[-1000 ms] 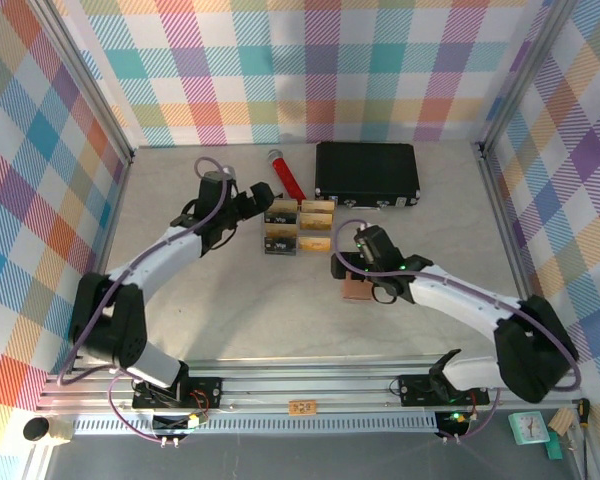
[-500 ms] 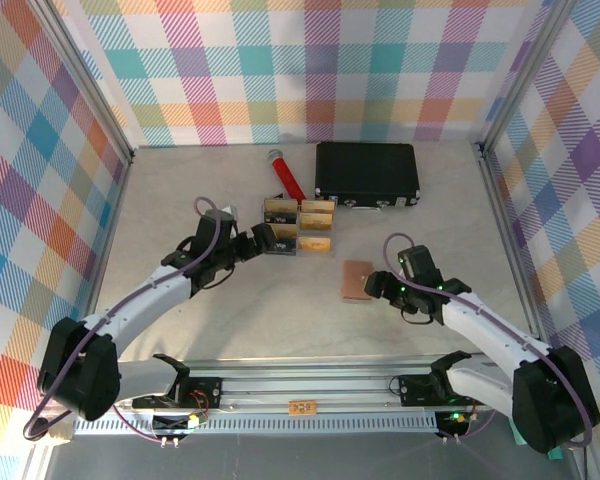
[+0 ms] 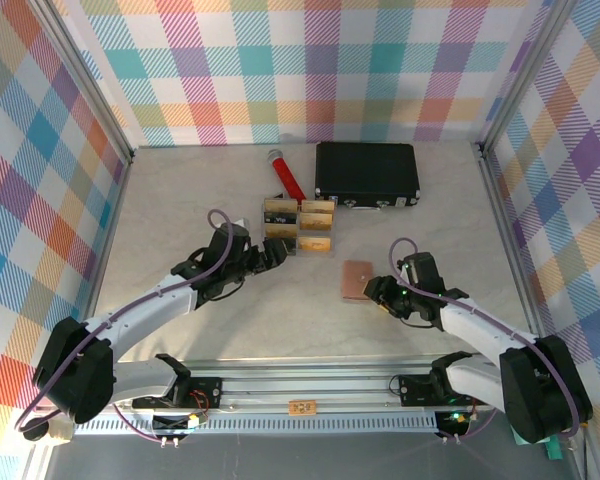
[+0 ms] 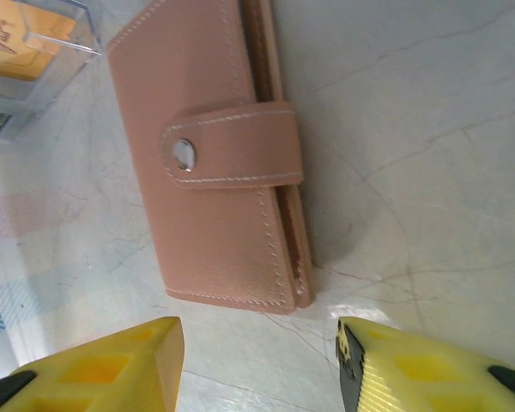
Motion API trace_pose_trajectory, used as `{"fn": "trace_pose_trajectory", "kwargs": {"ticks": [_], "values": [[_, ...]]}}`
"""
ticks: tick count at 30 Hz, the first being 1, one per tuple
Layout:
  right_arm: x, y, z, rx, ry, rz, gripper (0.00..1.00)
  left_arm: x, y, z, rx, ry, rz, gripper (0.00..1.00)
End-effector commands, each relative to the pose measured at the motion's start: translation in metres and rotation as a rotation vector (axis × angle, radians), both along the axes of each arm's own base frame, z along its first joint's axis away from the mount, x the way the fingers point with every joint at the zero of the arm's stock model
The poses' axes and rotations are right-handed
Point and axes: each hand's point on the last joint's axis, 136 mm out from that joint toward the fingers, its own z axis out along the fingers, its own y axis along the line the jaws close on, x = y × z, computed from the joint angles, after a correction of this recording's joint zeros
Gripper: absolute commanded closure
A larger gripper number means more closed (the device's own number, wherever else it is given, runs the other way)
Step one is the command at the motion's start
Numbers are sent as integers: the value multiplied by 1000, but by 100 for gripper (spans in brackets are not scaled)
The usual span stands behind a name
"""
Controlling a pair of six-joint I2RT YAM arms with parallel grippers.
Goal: Put the credit cards into the card holder
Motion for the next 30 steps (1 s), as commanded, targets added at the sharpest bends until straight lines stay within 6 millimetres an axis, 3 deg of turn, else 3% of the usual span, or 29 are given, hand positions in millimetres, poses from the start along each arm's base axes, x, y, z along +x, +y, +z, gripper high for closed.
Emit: {"fn": "trace_pose_trajectory", "kwargs": {"ticks": [1, 30], "values": [[7, 4, 4, 38, -24, -7, 50, -4, -1, -7, 19, 10, 7, 0], [18, 10, -9, 64, 4, -11, 58, -13, -9, -20, 56, 30, -18, 0]]}}
